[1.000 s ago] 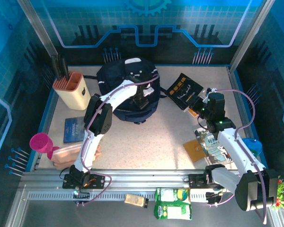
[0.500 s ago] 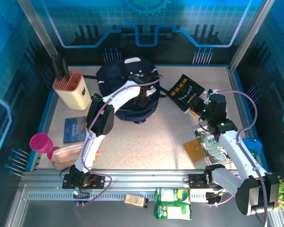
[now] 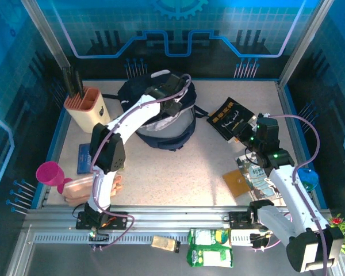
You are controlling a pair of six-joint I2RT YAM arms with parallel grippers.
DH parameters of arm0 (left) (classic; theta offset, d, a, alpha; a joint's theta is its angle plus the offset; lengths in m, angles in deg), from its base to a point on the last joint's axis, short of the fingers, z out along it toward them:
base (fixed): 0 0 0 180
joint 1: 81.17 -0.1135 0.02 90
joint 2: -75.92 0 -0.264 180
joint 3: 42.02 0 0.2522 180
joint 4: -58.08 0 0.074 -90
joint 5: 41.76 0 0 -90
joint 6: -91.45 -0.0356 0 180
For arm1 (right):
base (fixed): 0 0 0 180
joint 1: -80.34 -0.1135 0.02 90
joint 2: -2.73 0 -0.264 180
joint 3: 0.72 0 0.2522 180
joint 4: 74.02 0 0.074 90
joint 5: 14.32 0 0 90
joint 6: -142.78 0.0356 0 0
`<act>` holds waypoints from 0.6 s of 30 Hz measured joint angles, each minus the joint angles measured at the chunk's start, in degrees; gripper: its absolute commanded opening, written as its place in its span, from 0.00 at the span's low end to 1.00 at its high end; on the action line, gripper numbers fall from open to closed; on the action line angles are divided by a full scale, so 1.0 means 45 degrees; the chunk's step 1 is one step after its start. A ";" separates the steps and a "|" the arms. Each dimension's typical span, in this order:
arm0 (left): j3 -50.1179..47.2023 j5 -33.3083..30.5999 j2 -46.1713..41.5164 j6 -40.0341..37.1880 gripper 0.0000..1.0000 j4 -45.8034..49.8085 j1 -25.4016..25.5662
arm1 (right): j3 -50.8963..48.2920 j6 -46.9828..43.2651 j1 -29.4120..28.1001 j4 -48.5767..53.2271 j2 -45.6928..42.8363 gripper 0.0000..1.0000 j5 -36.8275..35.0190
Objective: Pack the student bag
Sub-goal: Open the student bag at the top-center of the table, then place the book in the student bag.
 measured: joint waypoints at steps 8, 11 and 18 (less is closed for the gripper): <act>-0.0005 0.0019 -0.0831 0.0753 0.00 -0.1132 0.0078 | 0.0000 0.1443 -0.1005 -0.1180 0.0442 0.11 0.1069; -0.0005 0.0092 -0.0942 0.1015 0.00 -0.1331 0.0107 | 0.0000 0.2035 -0.1739 -0.2021 0.1083 0.11 0.1209; 0.0039 0.0355 -0.1078 0.1787 0.00 -0.1341 0.0131 | 0.0024 0.3211 -0.3206 -0.4566 0.3444 0.11 0.1185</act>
